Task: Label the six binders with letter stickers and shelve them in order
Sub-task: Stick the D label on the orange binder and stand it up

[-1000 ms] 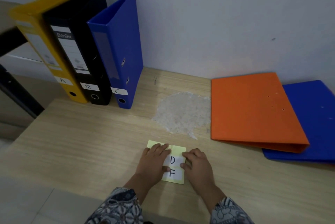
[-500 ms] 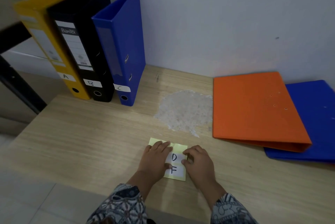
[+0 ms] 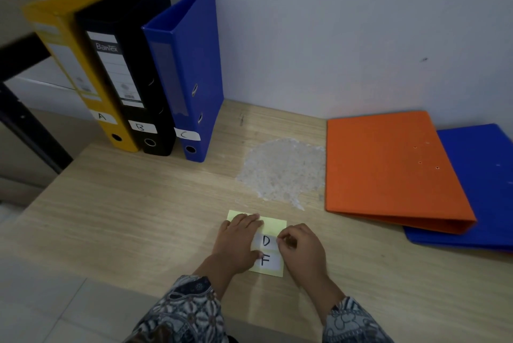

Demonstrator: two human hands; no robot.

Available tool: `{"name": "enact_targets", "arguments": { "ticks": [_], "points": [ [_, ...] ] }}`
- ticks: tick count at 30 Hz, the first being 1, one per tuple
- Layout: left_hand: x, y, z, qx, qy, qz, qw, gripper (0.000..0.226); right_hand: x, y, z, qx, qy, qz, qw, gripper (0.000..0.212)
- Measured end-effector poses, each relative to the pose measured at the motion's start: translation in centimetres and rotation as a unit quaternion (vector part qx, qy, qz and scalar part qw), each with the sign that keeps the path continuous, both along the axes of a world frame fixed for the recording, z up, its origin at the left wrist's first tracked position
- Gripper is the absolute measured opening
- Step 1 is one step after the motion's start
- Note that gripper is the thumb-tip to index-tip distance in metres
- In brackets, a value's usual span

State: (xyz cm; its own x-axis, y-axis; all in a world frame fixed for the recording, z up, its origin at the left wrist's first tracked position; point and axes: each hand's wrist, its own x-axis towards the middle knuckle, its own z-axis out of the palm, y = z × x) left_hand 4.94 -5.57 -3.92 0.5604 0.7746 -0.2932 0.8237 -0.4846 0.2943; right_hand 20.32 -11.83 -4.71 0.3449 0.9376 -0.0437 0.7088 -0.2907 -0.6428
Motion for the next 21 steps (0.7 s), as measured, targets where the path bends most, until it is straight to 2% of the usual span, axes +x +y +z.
{"name": "enact_targets", "arguments": {
  "ticks": [7,12,15,18,21],
  "points": [
    [0.8,0.3,0.7,-0.020,0.012,0.037,0.999,0.086,1.3,0.2,0.9,-0.012,0.158,-0.077,0.984,0.021],
    [2.6,0.6,2.1,-0.020,0.072,0.052,0.996,0.094,4.2,0.4,1.9,0.010,0.220,-0.171,0.960,0.017],
    [4.4,0.7,3.1,-0.001,0.042,0.077,0.996,0.088,6.9,0.2,2.8,0.065,0.233,-0.227,0.943,0.011],
    [6.9,1.1,3.8,-0.009,-0.008,0.097,0.995,0.082,10.3,-0.1,3.8,0.157,0.264,-0.294,0.905,0.006],
    [10.1,1.1,4.5,-0.045,-0.067,0.106,0.991,0.080,13.9,-0.8,5.3,0.243,0.226,-0.357,0.873,0.004]
  ]
}}
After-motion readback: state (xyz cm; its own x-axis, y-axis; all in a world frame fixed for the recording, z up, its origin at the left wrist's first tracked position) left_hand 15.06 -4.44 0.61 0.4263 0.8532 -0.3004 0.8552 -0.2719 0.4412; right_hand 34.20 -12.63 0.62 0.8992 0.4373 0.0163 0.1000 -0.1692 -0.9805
